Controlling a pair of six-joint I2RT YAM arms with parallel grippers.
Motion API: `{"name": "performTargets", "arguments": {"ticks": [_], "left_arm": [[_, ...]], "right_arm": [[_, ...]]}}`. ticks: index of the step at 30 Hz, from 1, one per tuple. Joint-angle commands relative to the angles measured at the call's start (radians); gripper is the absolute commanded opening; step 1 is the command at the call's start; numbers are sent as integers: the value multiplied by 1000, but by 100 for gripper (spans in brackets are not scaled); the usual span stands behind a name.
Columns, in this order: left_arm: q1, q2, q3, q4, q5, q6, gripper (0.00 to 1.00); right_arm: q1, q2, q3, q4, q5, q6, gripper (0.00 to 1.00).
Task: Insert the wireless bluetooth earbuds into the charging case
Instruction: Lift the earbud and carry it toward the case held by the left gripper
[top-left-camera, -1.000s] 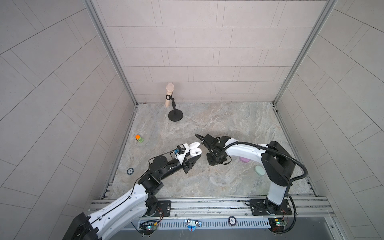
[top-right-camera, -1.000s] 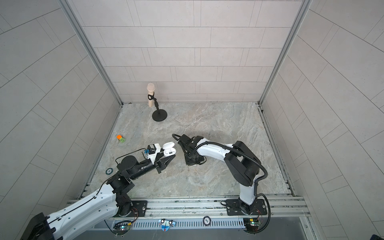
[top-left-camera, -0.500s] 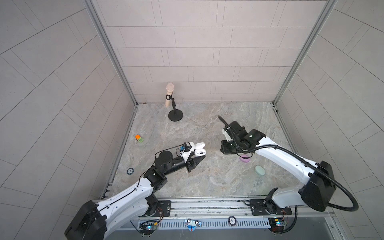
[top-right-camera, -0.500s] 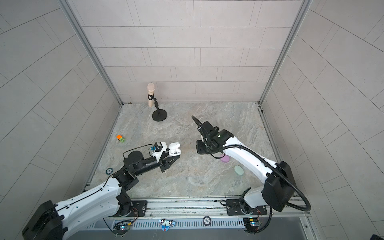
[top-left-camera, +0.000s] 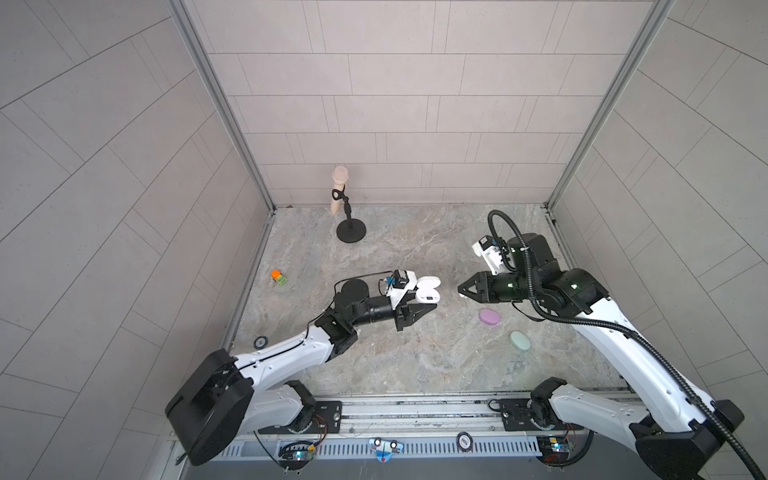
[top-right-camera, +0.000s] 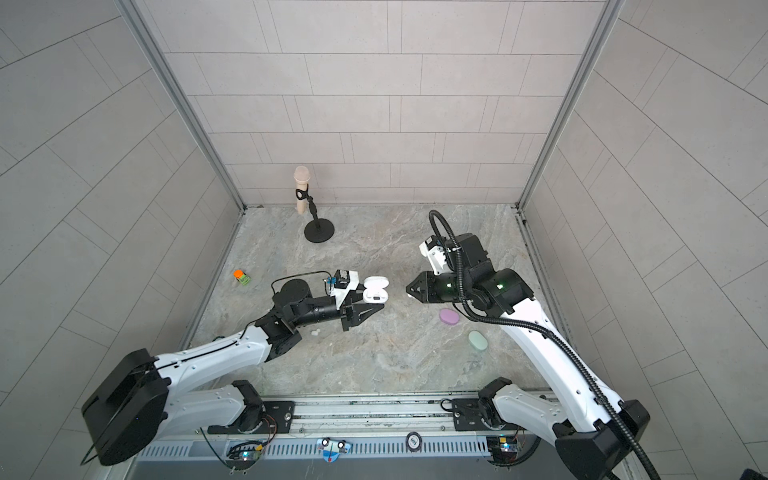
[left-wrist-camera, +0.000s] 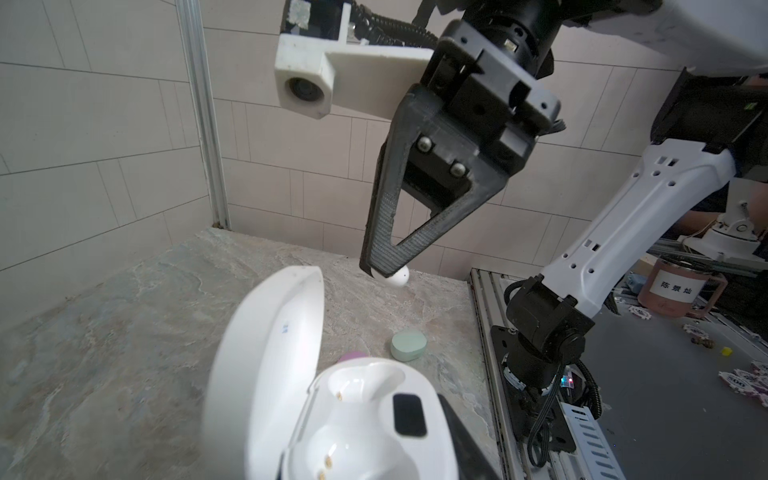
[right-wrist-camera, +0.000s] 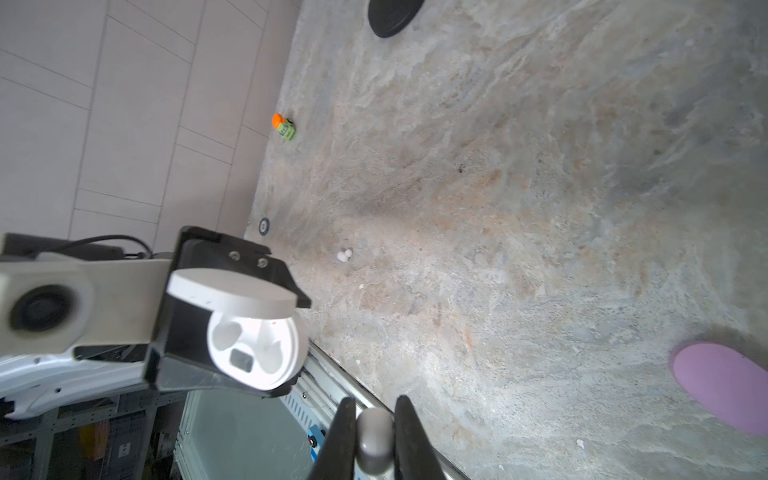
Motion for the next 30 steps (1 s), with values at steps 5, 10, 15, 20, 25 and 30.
{"name": "performTargets", "arguments": {"ticks": [5, 10, 15, 20, 25, 30], "left_arm": [[-6, 112, 97, 144, 110, -41, 23], [-7, 160, 138, 192, 142, -77, 23], [-21, 186, 165, 196, 170, -90, 24], [-36, 200, 172, 205, 178, -99, 24], [-47, 206, 170, 234, 175, -116, 24], [-49, 203, 173, 237, 171, -117, 24]], "right_arm": [[-17, -64, 20, 30, -131, -15, 18], [-17, -73, -2, 89, -182, 2, 18], [-11, -60, -11, 141, -204, 19, 18], [1, -39, -4, 153, -217, 19, 18], [9, -31, -14, 174, -219, 28, 18], [22, -25, -18, 177, -221, 32, 18]]}}
